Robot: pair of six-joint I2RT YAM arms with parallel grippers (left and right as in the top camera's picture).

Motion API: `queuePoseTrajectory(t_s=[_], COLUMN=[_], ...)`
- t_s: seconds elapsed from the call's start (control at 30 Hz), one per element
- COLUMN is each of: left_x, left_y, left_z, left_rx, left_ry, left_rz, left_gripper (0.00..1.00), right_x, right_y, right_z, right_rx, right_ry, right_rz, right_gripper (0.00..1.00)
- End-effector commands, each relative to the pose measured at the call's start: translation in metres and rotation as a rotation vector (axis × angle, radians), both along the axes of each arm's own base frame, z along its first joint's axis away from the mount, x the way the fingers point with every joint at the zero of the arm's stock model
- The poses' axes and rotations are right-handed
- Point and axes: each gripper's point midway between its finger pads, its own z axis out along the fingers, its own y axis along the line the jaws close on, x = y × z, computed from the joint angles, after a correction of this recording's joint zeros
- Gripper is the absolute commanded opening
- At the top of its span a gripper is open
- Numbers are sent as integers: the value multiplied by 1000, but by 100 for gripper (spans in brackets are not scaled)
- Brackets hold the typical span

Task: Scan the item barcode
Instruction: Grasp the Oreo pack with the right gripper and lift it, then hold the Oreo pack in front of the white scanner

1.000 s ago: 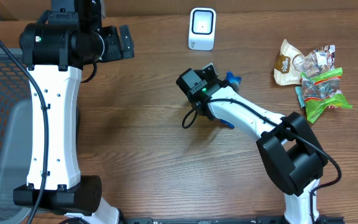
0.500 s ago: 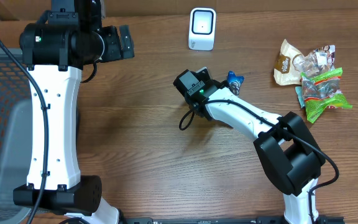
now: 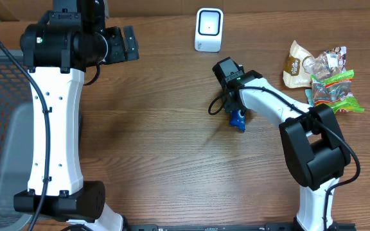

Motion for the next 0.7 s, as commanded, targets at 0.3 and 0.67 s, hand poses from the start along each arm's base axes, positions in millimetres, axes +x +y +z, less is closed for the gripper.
queuePoseTrajectory(t_s=[0.3, 0.67], left_x=[1, 1], left_y=[-3, -3], left_z=[2, 2], left_rx=[-15, -15], left_ry=[-5, -5], left_rz=[8, 8], left_gripper=[100, 100], right_x=[-17, -42], right_y=[-1, 108], right_z=[-6, 78], right_rx=[-9, 688], right_ry=[69, 247], right_rz=[7, 381], right_gripper=[5, 4])
